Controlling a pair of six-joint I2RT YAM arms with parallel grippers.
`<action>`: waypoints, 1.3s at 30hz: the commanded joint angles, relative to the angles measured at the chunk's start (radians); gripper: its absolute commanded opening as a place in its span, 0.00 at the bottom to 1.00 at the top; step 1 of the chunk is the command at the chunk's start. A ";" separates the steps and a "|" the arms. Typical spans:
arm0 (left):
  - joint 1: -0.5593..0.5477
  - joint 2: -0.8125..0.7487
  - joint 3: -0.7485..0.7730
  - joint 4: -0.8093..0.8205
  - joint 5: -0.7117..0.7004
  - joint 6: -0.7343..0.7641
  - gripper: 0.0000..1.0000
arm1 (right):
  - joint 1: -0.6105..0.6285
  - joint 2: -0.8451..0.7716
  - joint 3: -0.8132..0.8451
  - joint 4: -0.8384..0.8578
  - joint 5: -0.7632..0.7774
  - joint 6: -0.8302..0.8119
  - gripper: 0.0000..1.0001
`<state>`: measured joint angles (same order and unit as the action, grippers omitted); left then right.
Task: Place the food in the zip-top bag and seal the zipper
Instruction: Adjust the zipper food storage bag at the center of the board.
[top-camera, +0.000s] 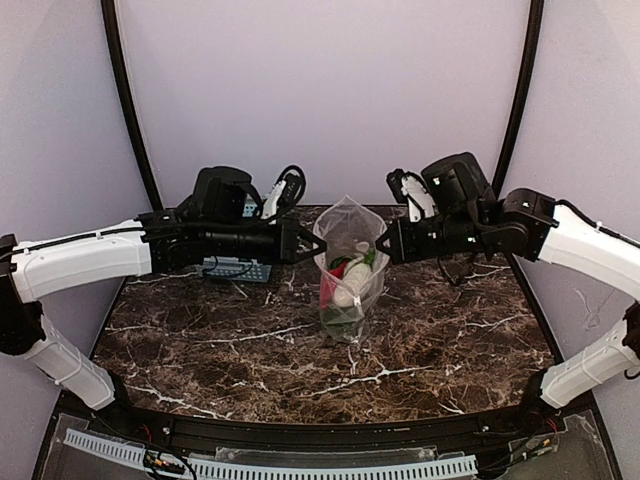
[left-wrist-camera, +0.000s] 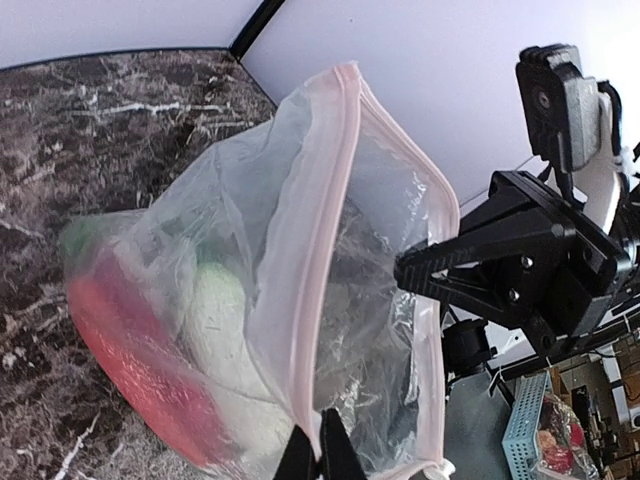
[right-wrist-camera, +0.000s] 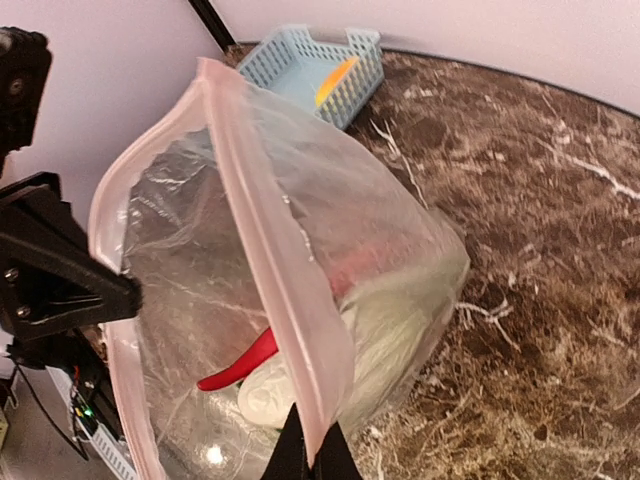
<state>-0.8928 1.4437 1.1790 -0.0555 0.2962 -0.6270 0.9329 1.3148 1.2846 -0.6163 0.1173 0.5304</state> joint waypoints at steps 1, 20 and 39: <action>0.031 -0.015 0.168 -0.054 0.022 0.079 0.01 | -0.002 -0.072 0.116 0.127 -0.034 -0.098 0.00; 0.045 0.042 -0.002 0.067 0.166 -0.050 0.02 | -0.009 -0.051 -0.029 0.193 0.020 -0.061 0.00; 0.362 -0.099 0.070 -0.212 0.052 0.164 0.85 | -0.014 -0.011 -0.028 0.197 0.012 -0.053 0.00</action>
<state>-0.6128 1.3457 1.2049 -0.1764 0.3851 -0.5278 0.9264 1.3006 1.2522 -0.4717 0.1211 0.4709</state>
